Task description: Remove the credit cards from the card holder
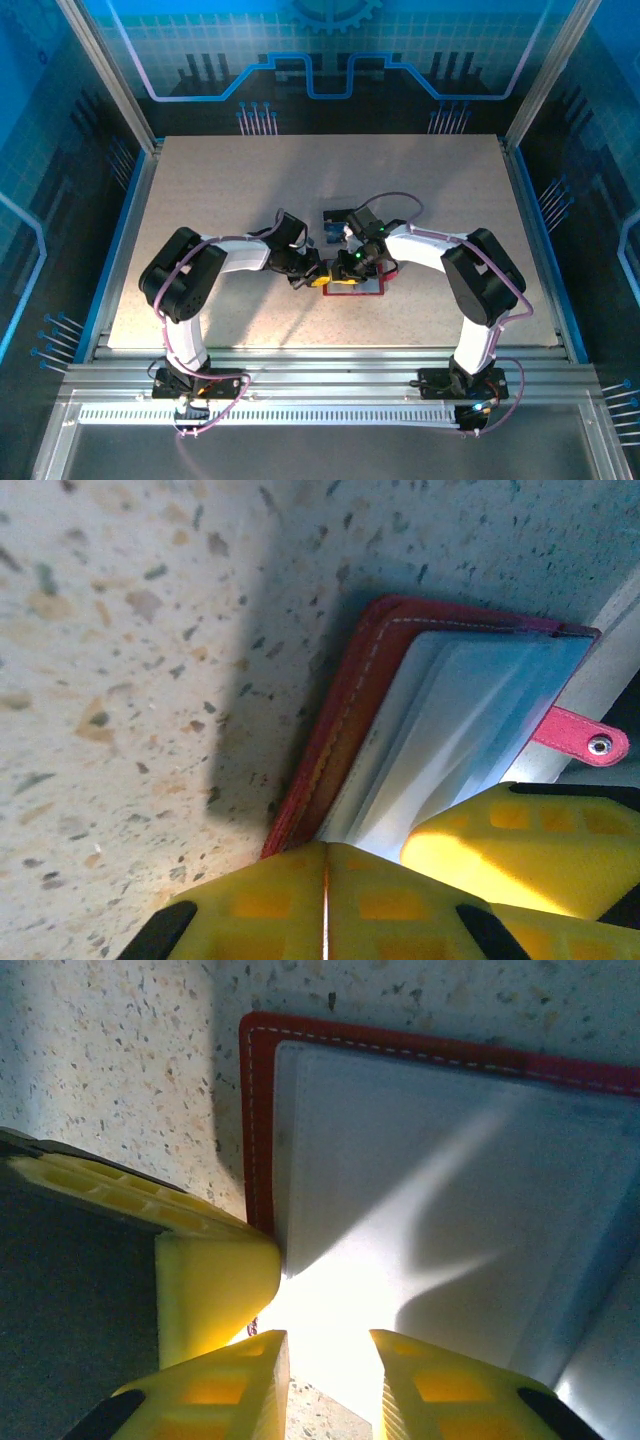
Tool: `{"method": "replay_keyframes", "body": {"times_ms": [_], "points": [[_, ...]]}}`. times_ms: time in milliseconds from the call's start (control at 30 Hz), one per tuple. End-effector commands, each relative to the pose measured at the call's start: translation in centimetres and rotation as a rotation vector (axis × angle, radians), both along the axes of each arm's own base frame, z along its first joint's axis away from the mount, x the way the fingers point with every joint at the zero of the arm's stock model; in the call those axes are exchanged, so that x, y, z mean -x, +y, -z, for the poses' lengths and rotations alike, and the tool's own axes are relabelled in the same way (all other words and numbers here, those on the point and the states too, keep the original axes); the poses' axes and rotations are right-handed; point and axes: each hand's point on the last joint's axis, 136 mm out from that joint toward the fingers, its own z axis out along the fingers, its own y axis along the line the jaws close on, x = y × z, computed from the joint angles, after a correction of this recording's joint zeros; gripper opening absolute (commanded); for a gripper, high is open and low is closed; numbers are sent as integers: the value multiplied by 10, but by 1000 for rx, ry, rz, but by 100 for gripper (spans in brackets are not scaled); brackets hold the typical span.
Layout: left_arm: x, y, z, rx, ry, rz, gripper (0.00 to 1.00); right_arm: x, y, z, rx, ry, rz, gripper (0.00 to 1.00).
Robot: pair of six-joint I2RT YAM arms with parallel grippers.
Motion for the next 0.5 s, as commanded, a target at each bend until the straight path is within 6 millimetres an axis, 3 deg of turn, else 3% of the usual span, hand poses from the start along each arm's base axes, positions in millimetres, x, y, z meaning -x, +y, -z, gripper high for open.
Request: {"method": "replay_keyframes", "body": {"times_ms": [0,167,467], "points": [[13,12,18,-62,49,-7,10,-2,7,1,-13,19,-2,28],[14,15,19,-69,51,-13,11,-1,-5,9,34,30,5,29],[13,24,22,-80,50,-32,12,-2,-16,4,52,14,17,29]]}}
